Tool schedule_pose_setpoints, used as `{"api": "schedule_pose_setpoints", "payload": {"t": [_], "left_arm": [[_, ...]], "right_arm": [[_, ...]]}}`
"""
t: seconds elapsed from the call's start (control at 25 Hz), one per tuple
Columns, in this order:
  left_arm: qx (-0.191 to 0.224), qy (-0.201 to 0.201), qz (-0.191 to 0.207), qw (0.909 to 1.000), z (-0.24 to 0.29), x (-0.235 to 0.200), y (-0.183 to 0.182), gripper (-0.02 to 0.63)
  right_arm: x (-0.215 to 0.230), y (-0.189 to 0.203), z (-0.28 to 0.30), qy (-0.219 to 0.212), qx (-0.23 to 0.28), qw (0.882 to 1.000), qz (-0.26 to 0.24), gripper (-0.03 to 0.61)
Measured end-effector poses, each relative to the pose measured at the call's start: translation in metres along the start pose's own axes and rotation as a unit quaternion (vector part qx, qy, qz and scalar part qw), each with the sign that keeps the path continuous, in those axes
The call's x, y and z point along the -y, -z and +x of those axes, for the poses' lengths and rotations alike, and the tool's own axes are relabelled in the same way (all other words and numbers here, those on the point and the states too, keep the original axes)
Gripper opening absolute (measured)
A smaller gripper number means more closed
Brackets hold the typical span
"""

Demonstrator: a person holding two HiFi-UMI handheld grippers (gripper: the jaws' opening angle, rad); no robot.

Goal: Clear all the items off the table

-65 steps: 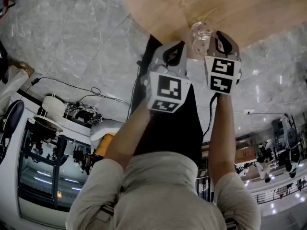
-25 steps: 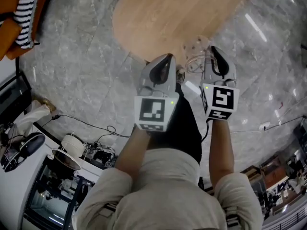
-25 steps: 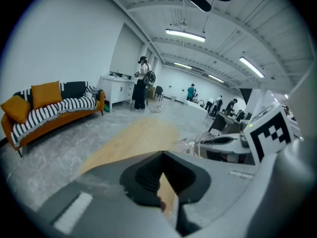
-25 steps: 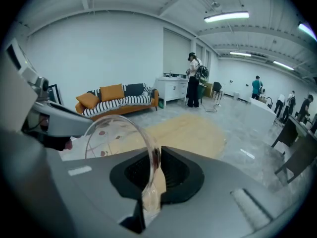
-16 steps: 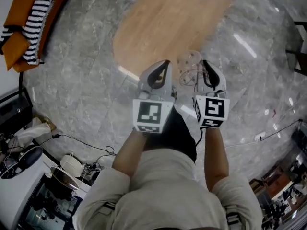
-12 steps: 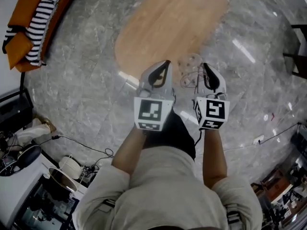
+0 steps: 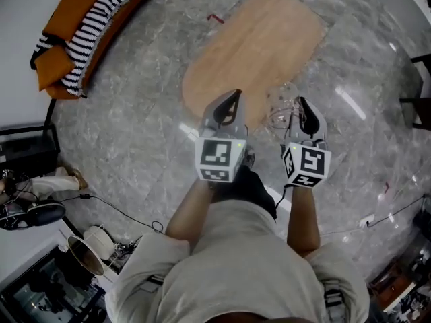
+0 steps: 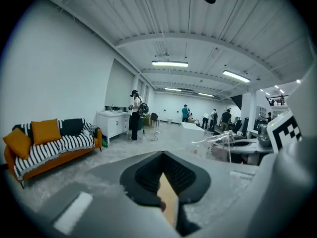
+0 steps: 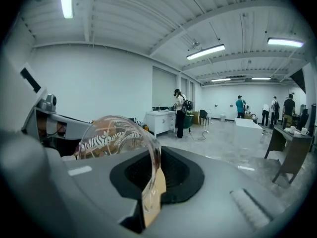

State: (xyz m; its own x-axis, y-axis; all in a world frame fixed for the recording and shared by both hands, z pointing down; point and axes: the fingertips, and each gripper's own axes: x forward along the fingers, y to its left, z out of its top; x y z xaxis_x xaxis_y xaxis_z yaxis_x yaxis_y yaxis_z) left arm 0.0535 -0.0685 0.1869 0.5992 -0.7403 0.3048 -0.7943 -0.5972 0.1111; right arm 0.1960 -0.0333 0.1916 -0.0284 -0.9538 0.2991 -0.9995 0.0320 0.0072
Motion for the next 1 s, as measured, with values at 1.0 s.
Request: {"api": "schedule_pose_setpoints", "payload": {"t": [1.0], "left_arm": [[0.098, 0.038, 0.071, 0.9919, -0.040, 0.089, -0.088, 0.020]], "right_arm": [[0.026, -0.096, -0.099, 0.021, 0.172, 0.984, -0.038, 0.031]]}}
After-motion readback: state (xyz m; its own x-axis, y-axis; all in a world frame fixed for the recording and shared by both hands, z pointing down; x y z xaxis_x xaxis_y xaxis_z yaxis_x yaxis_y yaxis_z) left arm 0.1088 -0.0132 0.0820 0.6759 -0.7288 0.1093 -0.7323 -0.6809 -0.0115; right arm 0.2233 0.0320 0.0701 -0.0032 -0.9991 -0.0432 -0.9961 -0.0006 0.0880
